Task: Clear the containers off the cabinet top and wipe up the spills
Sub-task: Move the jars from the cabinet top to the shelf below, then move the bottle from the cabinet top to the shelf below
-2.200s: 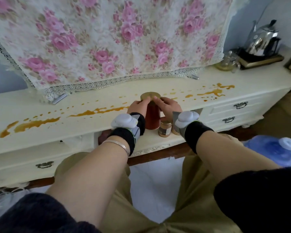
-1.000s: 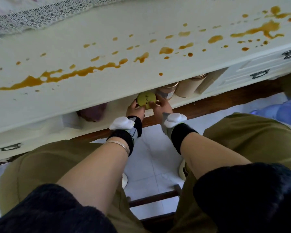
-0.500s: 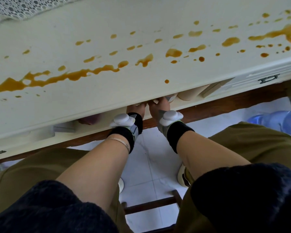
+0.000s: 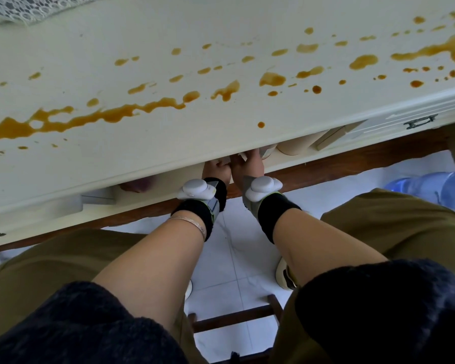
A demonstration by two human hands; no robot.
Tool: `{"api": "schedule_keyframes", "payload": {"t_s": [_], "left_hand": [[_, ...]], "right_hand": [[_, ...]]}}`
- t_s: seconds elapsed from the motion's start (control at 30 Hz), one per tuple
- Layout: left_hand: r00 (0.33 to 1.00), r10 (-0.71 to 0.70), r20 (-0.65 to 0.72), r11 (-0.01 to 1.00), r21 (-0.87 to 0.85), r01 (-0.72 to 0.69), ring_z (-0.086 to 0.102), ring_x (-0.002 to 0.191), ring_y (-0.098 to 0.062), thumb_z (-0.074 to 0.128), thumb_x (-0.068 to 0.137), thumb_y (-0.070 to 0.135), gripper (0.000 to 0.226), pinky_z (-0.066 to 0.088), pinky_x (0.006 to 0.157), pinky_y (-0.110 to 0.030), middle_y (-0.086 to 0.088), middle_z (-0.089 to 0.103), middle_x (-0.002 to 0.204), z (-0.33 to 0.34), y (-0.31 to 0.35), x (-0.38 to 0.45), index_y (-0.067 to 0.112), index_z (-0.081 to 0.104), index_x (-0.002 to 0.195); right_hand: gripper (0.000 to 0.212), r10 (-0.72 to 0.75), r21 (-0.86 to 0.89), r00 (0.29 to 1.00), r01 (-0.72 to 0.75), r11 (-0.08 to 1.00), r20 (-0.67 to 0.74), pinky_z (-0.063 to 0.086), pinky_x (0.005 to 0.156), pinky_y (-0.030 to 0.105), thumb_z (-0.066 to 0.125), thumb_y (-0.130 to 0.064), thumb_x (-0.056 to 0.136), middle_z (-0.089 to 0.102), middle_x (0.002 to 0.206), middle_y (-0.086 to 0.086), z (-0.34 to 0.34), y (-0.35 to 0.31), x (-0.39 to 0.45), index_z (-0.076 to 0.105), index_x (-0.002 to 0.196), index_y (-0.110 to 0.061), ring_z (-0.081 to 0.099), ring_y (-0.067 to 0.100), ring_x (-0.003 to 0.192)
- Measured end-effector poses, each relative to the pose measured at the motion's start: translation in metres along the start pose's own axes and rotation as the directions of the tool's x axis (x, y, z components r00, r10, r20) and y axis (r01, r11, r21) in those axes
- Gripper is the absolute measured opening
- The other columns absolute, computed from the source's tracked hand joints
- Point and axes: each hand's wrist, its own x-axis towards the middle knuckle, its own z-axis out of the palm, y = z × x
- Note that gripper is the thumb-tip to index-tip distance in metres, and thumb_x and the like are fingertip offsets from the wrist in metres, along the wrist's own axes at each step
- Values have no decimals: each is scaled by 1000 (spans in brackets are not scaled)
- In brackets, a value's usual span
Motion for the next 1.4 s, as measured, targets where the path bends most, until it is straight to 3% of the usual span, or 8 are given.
{"api": "schedule_keyframes", "payload": {"t_s": [0.07, 0.2, 0.27, 0.33, 0.53, 0.8, 1.03, 1.4], "left_hand": [[1000, -17, 25, 1000, -14, 17, 52, 116, -28, 41, 93, 2, 27, 37, 89, -29, -5, 61, 104, -2, 2, -7, 22, 55, 103], [1000, 2, -8, 1000, -29, -3, 46, 96, -21, 46, 91, 5, 34, 33, 82, -26, 10, 47, 79, -7, 2, -13, 36, 42, 78], [1000, 17, -12, 998, -60, -17, 54, 104, -25, 50, 88, 6, 25, 39, 87, -29, -4, 62, 101, -10, 1, -20, 25, 57, 102], [1000, 2, -24, 996, -91, -4, 55, 117, -30, 51, 86, 6, 45, 39, 89, -27, -13, 59, 127, -12, 0, -28, 18, 50, 130], [1000, -22, 11, 994, -105, 23, 41, 137, -22, 51, 91, 13, 58, 35, 111, -29, -3, 39, 152, -37, -6, -73, 20, 35, 147], [997, 48, -67, 980, -192, -60, 46, 134, -22, 51, 91, 12, 45, 32, 116, -34, -5, 48, 145, -76, -18, -134, 13, 50, 137], [968, 58, -245, 933, -331, -140, 66, 103, -27, 56, 80, 26, 27, 51, 99, -40, -9, 72, 109, -144, -30, -172, 22, 73, 101], [888, -3, -460, 823, -505, -260, 70, 95, -31, 57, 82, 15, 26, 56, 89, -48, -13, 75, 99, -267, -36, -205, 28, 69, 64]], "right_hand": [[40, -11, -13, 1000, 12, 1000, 10, 39, 86, 19, 53, -12, 94, 62, 127, 3, -1, 2, -1, 45, 133, -15, 56, 20, 120], [40, -15, 13, 999, 14, 1000, 47, 39, 83, 14, 51, -9, 95, 60, 127, 4, -7, -1, -11, 42, 133, -15, 56, 18, 118], [42, -10, -6, 999, 10, 1000, 39, 41, 89, 19, 52, -10, 95, 58, 129, 5, -10, -3, -17, 40, 135, -14, 53, 17, 121], [44, -23, -29, 1000, 23, 999, 4, 44, 98, 29, 53, -12, 94, 56, 132, 6, -10, -4, -23, 40, 136, -15, 52, 19, 123], [31, -53, -171, 998, 56, 984, 19, 37, 79, 23, 51, -25, 97, 54, 126, 11, -16, -26, -64, 55, 123, -8, 57, 26, 109], [32, -101, -195, 990, 119, 973, 103, 43, 86, 31, 49, -33, 96, 58, 123, 11, -6, -62, -129, 58, 118, -11, 58, 29, 108], [30, -188, -163, 962, 222, 961, 199, 48, 78, 30, 47, -39, 96, 68, 105, 6, 31, -112, -186, 62, 104, -16, 63, 27, 95], [29, -373, -43, 840, 422, 906, 394, 45, 71, 30, 46, -39, 98, 64, 93, 3, 106, -201, -246, 60, 106, -15, 60, 25, 82]]}}
